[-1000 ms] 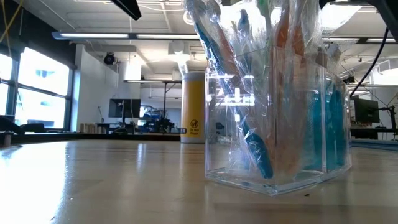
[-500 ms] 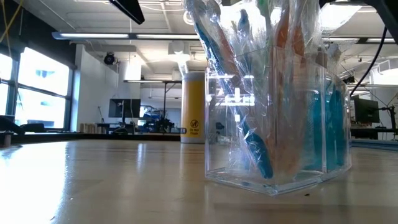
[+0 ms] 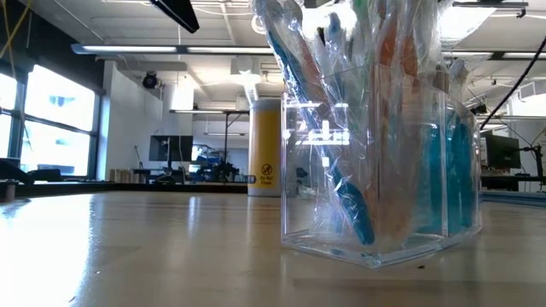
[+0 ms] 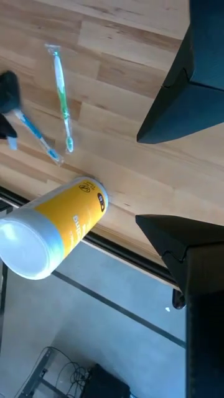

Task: Pick & Place toothbrushing station
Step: Put the blue toothbrush in the transparent organizer

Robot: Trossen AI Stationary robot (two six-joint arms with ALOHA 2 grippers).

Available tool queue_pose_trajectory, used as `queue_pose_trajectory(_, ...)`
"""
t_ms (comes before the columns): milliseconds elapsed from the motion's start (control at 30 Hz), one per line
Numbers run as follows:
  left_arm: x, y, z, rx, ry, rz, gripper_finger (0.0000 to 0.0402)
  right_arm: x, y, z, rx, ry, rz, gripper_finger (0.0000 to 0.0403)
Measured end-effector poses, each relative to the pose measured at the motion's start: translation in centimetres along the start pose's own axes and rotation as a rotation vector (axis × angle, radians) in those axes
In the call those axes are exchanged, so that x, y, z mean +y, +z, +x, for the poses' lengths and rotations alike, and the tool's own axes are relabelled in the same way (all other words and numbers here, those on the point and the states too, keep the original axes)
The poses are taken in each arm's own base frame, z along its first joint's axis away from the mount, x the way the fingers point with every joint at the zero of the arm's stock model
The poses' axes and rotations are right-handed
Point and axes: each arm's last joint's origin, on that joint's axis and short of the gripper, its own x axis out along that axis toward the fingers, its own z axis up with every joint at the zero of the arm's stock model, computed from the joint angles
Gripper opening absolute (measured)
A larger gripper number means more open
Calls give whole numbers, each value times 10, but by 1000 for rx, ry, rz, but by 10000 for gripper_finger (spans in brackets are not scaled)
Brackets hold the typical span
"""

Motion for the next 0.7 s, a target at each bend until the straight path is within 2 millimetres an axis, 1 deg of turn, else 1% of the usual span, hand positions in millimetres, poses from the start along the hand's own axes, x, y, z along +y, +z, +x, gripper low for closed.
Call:
queue_pose_trajectory(100, 0, 0, 0, -2, 0, -8, 190, 6, -3, -41, -117, 44, 2, 15)
queue_pose_trajectory(200, -1, 2, 0, -19, -12, -21, 190, 10, -14, -85, -237, 67, -9, 15)
queue_pose_trajectory(333, -2, 6, 0, -52, -58, -38, 190, 9, -36, -142, -426, 82, -27, 14)
queue_pose_trajectory(400, -3, 9, -1, -76, -62, -51, 190, 8, -52, -166, -511, 73, -52, 14)
queue_pose_trajectory(467, -3, 11, -1, -97, -66, -63, 190, 10, -70, -186, -586, 81, -62, 14)
queue_pose_trajectory(533, -3, 13, -1, -113, -68, -73, 190, 15, -88, -202, -653, 99, -80, 14)
queue_pose_trajectory(700, -5, 17, 1, -138, -73, -91, 190, 31, -135, -233, -809, 174, -153, 14)
